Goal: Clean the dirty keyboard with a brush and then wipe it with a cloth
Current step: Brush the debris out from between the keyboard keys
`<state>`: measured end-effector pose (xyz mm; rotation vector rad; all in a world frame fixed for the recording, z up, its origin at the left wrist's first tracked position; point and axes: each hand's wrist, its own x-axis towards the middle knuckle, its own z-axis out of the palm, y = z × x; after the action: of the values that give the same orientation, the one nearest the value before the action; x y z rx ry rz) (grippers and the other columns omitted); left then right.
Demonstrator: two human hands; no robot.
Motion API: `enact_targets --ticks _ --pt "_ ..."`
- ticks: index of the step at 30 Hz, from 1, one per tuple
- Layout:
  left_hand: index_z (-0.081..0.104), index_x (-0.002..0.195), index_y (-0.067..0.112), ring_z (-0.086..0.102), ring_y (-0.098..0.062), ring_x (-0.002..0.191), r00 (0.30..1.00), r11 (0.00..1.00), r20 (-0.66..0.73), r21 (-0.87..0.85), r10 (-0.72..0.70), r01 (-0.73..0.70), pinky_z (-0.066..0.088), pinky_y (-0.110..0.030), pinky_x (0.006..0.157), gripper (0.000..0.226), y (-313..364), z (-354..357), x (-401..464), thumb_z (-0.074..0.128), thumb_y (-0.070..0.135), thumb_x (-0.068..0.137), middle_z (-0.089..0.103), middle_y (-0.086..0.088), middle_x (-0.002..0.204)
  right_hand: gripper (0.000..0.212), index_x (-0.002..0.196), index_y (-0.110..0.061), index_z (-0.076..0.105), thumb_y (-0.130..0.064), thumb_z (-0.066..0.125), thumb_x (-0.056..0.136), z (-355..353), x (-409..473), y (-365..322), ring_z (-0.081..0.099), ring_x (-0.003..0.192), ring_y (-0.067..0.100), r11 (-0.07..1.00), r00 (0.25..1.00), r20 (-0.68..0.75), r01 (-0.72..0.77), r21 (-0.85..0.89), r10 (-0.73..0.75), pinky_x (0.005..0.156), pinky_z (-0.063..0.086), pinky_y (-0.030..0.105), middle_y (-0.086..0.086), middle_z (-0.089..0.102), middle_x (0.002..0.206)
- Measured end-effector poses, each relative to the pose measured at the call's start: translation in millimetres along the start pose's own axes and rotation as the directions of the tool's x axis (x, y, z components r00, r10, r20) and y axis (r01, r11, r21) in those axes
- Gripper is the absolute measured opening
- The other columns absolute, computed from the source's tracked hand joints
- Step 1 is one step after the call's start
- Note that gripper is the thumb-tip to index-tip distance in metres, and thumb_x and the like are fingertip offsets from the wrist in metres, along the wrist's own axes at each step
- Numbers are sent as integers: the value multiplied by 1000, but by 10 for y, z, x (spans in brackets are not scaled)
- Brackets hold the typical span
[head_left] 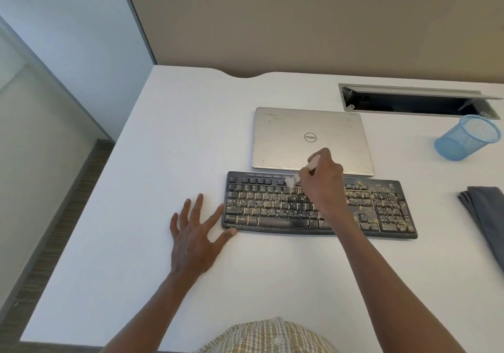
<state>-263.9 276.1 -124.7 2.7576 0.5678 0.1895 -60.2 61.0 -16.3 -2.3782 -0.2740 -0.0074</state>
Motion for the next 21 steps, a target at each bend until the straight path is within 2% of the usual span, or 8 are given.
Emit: enact_targets --ticks 5,8,12,14,17,21 --pt "52 145 44 14 -32 155 1000 1000 2 9 -1 1 16 -58 121 77 3 -7 -1 26 86 87 24 -7 167 16 105 -8 49 -9 56 91 -28 24 -24 57 59 16 999 996 -85 14 34 -11 46 38 21 1 57 77" --pt "53 144 43 15 -32 155 1000 1000 -2 1 4 -4 17 -58 121 75 -4 -3 -4 29 85 87 25 -7 167 15 106 -6 48 -8 54 92 13 -7 27 54 55 17 999 998 -51 40 -1 -40 45 35 20 4 57 76" --pt "54 143 42 17 -33 154 1000 1000 -11 3 6 -6 19 -59 120 76 -2 6 3 27 86 88 27 -8 166 15 103 -8 48 -10 56 91 -23 -3 32 58 56 19 999 998 -62 32 15 -31 45 45 30 4 59 76" --pt "54 143 42 16 -33 154 1000 1000 -11 6 7 -7 18 -59 120 76 -7 7 1 27 86 87 26 -8 166 14 105 -7 49 -8 54 93 -16 14 5 56 57 17 998 995 -89 50 39 -46 45 42 26 3 59 77" --pt "53 144 43 15 -32 154 1000 1000 -10 4 5 -5 17 -59 121 75 -5 9 -4 28 86 87 25 -7 166 14 105 -6 48 -9 54 93 19 -9 47 53 54 15 999 998 -30 46 -2 -46 44 34 19 5 58 76" --pt "53 144 42 16 -33 154 1000 1000 -7 11 5 -5 18 -59 120 75 -2 9 0 28 85 88 26 -8 166 16 103 -7 49 -10 58 90 -27 45 39 56 56 18 1000 999 -38 8 0 -8 45 40 24 5 58 76"
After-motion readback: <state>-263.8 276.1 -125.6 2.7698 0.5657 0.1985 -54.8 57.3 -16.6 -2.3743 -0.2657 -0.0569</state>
